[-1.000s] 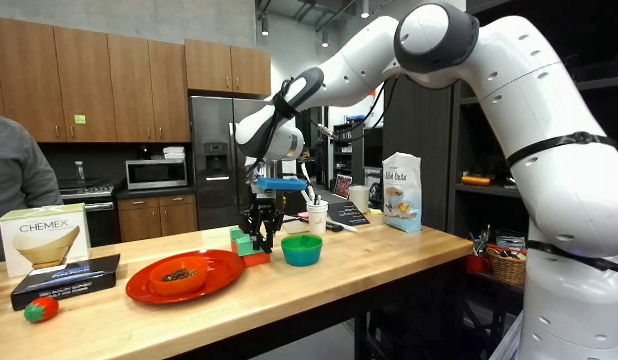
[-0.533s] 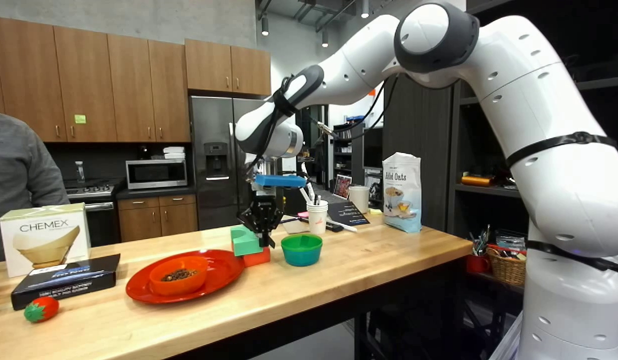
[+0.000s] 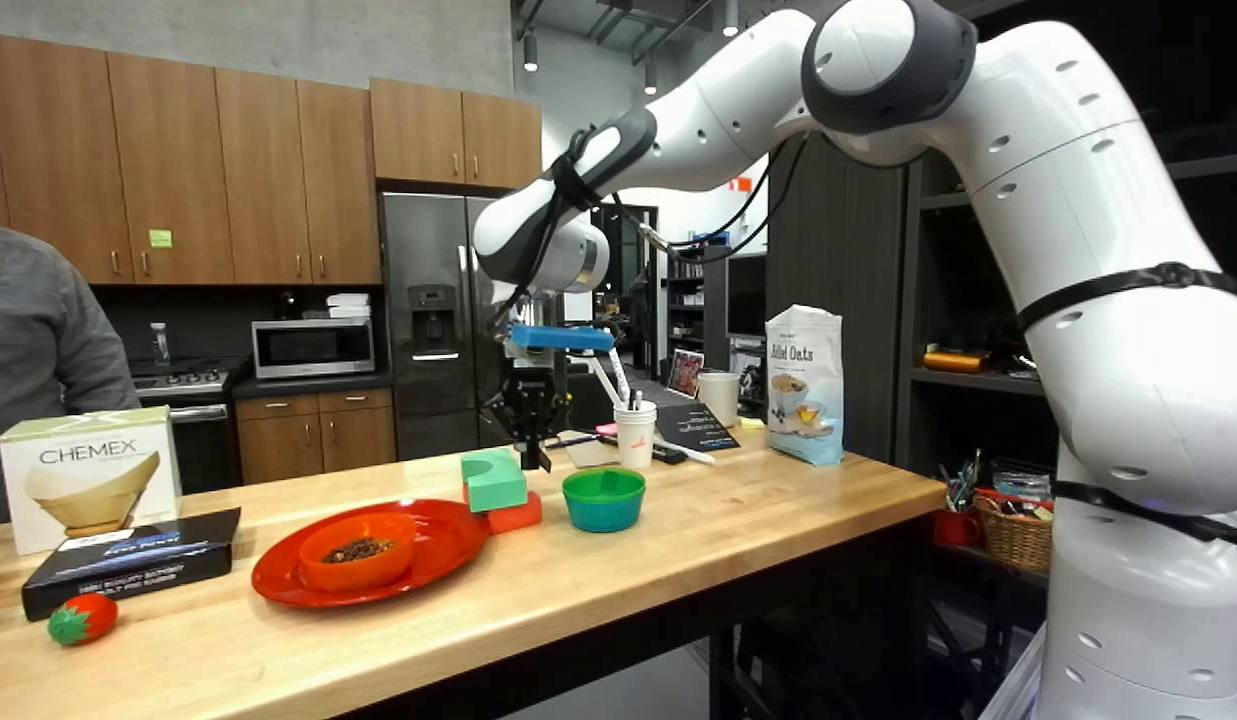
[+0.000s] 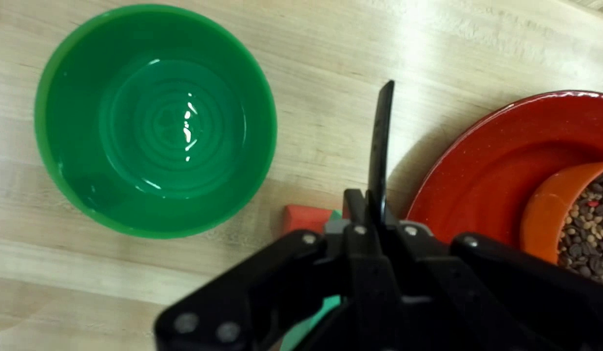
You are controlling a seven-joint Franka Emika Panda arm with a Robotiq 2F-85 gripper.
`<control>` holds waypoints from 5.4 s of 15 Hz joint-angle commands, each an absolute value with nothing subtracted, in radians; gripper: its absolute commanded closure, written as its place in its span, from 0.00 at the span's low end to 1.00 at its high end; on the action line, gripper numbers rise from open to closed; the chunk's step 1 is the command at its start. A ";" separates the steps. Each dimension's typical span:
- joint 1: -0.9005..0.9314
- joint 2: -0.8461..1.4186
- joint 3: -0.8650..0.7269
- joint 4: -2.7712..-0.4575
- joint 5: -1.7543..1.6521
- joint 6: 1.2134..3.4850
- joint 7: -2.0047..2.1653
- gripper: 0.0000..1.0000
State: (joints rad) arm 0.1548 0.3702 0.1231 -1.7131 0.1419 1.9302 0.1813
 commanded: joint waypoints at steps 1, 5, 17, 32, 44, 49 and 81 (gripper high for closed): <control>0.167 0.306 0.136 -1.698 0.144 1.824 0.166 0.99; 0.175 0.278 0.168 -1.658 0.182 1.713 0.105 0.99; 0.095 0.307 0.183 -1.617 0.518 1.523 -0.231 0.99; 0.076 0.371 0.173 -1.602 0.595 1.403 -0.379 0.96; 0.075 0.375 0.174 -1.595 0.595 1.398 -0.382 0.96; 0.079 0.377 0.175 -1.600 0.585 1.414 -0.381 0.96; 0.173 0.567 0.205 -1.390 0.367 1.368 -0.376 0.99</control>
State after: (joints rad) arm 0.1557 0.5409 0.1967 -1.4697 0.4503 1.4087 -0.3777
